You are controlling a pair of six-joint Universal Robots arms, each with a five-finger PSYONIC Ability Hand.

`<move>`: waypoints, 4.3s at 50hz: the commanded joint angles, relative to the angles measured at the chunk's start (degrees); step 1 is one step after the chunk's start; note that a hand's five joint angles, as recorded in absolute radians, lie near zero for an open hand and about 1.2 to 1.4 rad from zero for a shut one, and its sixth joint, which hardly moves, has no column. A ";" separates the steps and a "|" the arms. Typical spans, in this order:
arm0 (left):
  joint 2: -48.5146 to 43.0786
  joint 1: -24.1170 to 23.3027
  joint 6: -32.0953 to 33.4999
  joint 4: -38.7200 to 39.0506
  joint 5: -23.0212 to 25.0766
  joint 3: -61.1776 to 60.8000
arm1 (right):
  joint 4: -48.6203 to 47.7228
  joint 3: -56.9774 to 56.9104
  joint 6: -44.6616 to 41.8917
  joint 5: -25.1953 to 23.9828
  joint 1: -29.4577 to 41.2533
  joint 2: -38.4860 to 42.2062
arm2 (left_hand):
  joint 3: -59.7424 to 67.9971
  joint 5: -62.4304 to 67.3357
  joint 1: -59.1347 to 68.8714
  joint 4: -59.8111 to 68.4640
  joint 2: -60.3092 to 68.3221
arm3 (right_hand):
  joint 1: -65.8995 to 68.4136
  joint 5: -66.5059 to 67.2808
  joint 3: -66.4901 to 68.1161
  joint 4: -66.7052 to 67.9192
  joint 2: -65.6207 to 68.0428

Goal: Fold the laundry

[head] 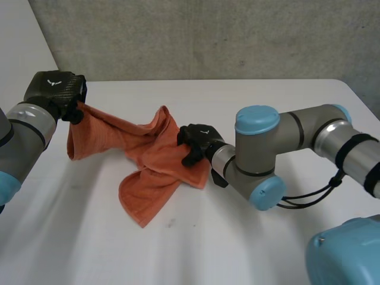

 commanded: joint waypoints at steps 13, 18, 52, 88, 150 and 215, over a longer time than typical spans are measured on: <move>2.74 1.04 -0.09 0.04 -0.62 1.91 | 7.14 8.74 -20.55 1.93 -12.49 -32.12 | 11.81 15.42 16.45 11.70 11.37 | 31.87 28.27 26.28 26.24 24.73; 3.97 0.86 -0.35 -0.31 -0.36 0.86 | 13.21 13.41 -32.34 1.92 -16.81 -38.38 | 11.81 15.42 16.45 11.70 11.37 | 31.87 28.27 26.28 26.24 24.73; -6.76 -2.74 -0.18 27.10 -5.72 13.62 | -17.45 14.19 -18.39 4.92 -22.00 -36.88 | 11.81 15.42 16.45 11.70 11.37 | 31.87 28.27 26.28 26.24 24.73; -7.80 -3.53 0.00 9.00 -5.01 -15.41 | -2.77 44.88 -33.33 -2.56 -25.16 -32.68 | -28.37 -24.76 -23.73 -28.48 -28.81 | 31.87 28.27 26.28 26.24 24.73; -26.00 -6.08 0.00 15.24 -1.94 0.76 | -4.27 44.27 -33.94 -2.91 -25.78 -30.92 | 11.81 15.42 16.45 11.70 11.37 | 31.87 28.27 26.28 26.24 24.73; -18.79 -4.94 -0.35 4.78 -2.20 2.79 | 1.42 39.35 -36.83 -2.47 -27.36 -34.94 | 11.81 15.42 16.45 11.70 11.37 | 31.87 28.27 26.28 26.24 24.73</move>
